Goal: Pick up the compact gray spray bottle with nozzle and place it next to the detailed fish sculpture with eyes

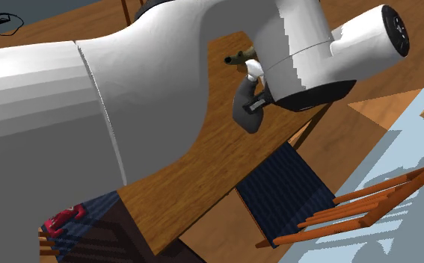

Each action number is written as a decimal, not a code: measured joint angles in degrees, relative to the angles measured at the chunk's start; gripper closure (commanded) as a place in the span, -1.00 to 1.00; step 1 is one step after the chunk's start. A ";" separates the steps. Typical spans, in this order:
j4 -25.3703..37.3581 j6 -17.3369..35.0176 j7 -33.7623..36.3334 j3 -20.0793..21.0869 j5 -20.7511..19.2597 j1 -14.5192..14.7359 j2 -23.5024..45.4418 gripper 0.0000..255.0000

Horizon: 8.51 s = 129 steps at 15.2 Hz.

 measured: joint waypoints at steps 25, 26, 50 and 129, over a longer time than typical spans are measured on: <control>10.56 -9.63 11.31 0.16 -3.69 2.49 -4.91 1.00; 8.95 -8.49 12.14 0.43 -4.62 3.67 -6.34 1.00; -17.52 18.35 46.14 23.35 -19.64 21.85 -28.73 1.00; -22.20 64.59 67.92 47.34 -18.60 33.75 3.22 1.00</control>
